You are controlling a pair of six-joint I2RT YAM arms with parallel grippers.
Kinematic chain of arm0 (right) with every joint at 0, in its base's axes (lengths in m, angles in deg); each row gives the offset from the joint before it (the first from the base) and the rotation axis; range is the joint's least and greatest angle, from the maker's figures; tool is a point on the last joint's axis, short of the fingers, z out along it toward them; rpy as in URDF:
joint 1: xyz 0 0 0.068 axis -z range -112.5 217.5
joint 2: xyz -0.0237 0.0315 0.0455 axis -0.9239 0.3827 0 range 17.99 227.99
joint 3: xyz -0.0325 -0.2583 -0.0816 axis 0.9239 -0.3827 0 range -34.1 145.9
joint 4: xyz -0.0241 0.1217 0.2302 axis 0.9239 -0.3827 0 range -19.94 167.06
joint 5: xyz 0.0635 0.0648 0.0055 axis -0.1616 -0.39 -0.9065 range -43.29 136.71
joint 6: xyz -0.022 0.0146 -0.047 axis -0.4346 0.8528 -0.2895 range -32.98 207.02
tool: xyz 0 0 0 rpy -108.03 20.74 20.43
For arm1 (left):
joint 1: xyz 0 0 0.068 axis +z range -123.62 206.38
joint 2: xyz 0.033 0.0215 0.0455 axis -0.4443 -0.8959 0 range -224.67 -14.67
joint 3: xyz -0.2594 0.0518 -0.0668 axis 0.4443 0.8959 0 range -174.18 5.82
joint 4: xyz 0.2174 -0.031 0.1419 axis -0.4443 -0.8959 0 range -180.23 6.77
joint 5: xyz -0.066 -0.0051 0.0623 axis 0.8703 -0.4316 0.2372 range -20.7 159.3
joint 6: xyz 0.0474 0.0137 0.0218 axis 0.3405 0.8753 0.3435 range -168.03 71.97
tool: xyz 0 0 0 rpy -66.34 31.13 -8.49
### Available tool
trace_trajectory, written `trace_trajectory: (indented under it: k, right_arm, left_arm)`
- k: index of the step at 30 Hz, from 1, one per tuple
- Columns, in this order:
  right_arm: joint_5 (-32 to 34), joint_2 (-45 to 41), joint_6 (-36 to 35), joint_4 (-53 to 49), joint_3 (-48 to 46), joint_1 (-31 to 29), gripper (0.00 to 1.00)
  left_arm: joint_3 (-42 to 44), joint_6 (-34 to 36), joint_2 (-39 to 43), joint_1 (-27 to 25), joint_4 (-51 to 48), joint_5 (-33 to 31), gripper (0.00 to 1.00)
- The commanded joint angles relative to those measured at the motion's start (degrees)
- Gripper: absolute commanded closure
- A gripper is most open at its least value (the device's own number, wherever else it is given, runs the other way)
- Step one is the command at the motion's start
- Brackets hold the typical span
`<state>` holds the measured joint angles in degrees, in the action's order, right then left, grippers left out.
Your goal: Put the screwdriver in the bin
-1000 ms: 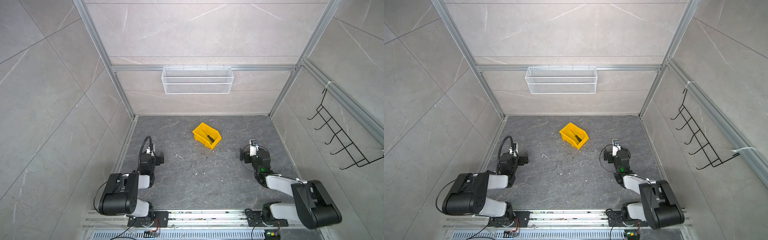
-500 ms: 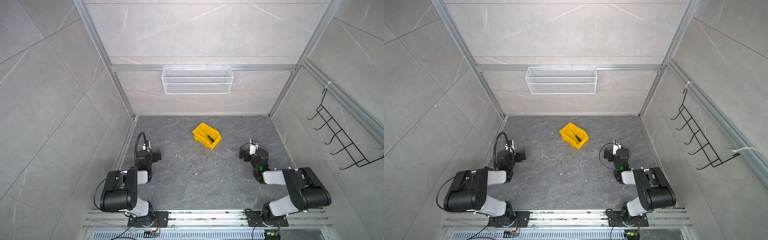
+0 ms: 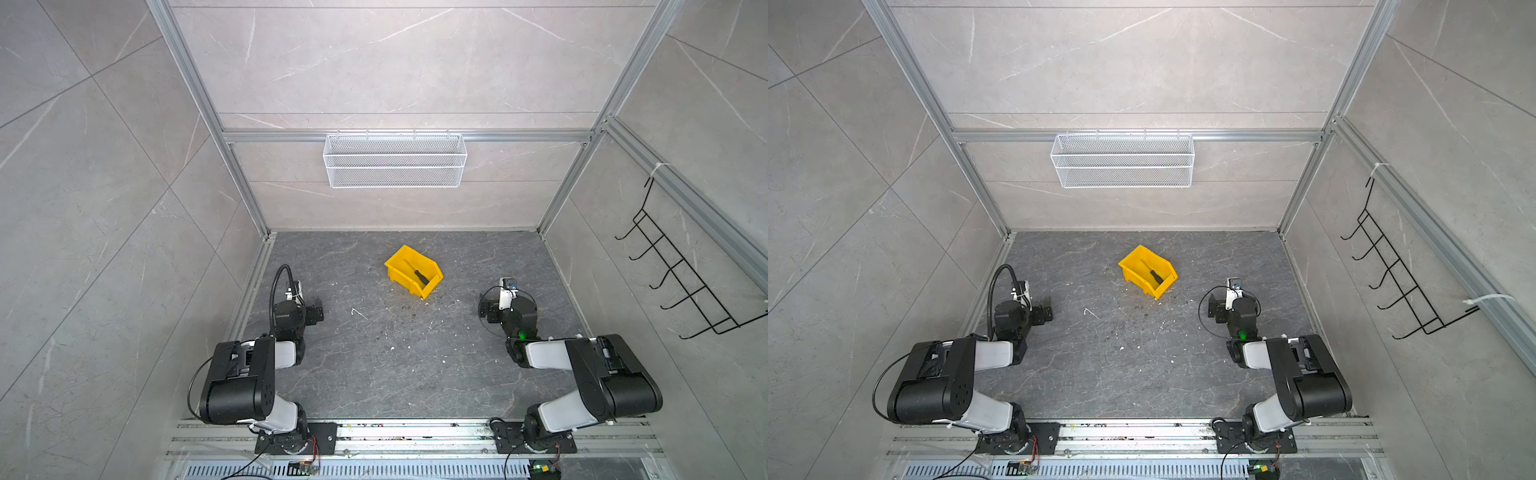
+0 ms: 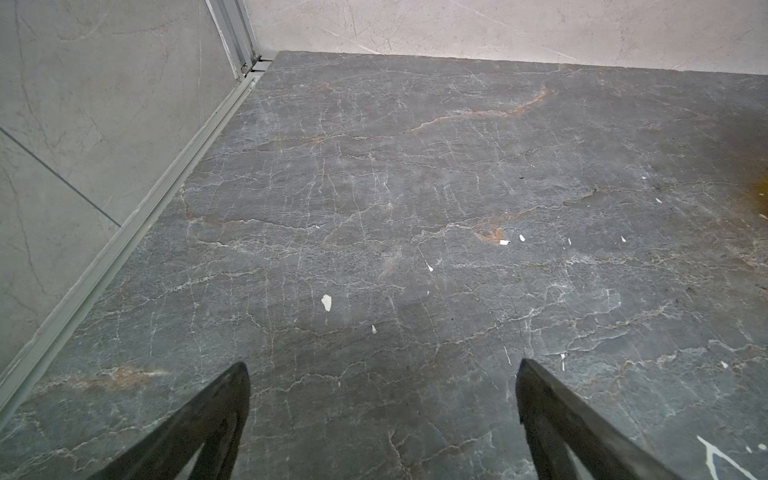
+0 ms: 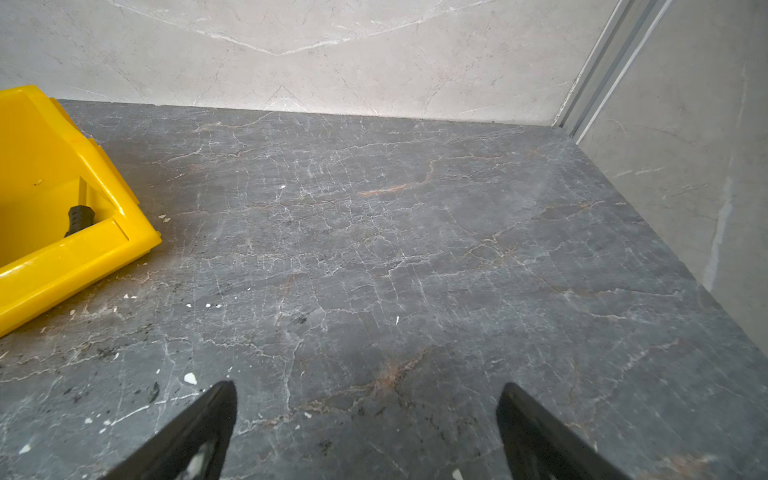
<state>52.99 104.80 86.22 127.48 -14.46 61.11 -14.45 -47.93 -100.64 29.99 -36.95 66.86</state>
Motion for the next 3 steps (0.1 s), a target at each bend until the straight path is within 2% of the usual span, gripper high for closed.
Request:
trace_trajectory:
  k: [1,3]
  right_arm:
    - [0.57,0.08,0.83,-0.14,0.88,0.02,0.01]
    - [0.51,0.02,0.8,-0.14,0.93,0.07,0.01]
  left_arm:
    - [-0.75,-0.71,-0.07,0.1,1.37,0.65,0.0]
    - [-0.8,-0.69,-0.07,0.08,1.39,0.68,0.0]
